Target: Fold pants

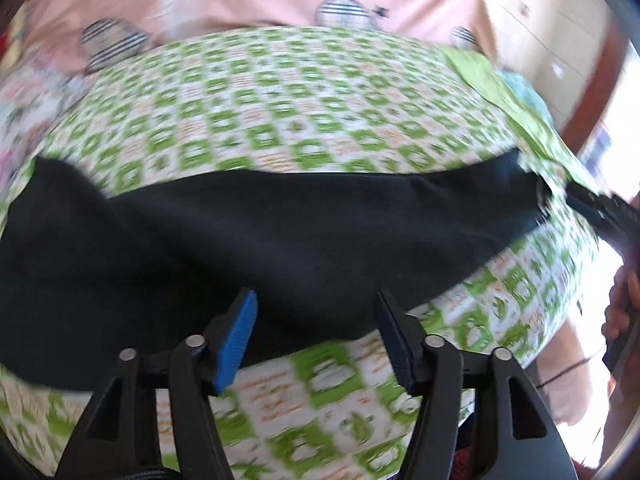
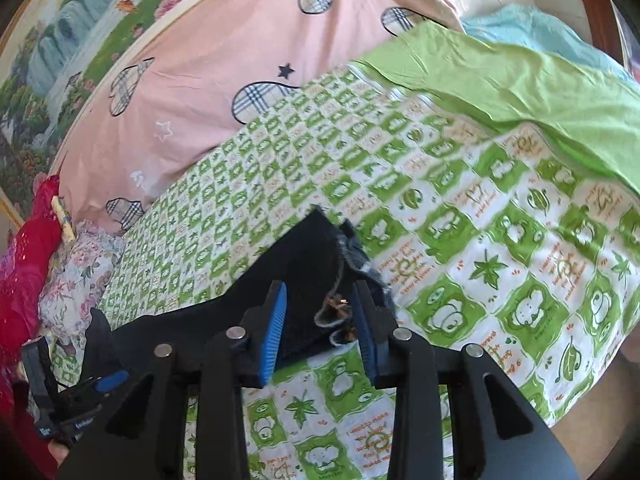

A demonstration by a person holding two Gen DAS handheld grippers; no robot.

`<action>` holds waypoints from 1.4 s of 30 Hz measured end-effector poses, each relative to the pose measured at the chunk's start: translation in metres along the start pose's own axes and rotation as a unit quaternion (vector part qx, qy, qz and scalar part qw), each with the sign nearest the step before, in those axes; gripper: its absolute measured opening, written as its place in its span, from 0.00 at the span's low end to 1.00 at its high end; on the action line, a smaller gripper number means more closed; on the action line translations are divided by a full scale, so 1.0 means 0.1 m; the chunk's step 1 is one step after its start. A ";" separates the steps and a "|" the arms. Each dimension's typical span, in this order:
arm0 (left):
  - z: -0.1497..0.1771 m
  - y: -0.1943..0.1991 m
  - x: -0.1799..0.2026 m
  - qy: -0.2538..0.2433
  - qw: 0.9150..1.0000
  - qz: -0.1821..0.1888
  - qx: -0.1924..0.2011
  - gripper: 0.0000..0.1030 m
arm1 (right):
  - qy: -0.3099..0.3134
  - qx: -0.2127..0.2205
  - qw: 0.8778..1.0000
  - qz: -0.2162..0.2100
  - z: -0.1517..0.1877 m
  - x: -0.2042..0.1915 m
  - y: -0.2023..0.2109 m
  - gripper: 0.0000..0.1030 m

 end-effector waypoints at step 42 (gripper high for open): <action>-0.58 -0.49 -2.16 0.198 0.954 -0.206 -0.092 0.17 | 0.334 -0.195 0.864 -0.322 2.03 -3.25 -0.86 0.19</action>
Point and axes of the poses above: each gripper's, at about its wrist camera, not at the fingertips, and y roughly against the way its jaws point, x to its right, z to its underside, the point moved 10 cm from there along -y, roughly the way its jaws point, and after that the axes turned 14 degrees about x, right-handed, at the moved point
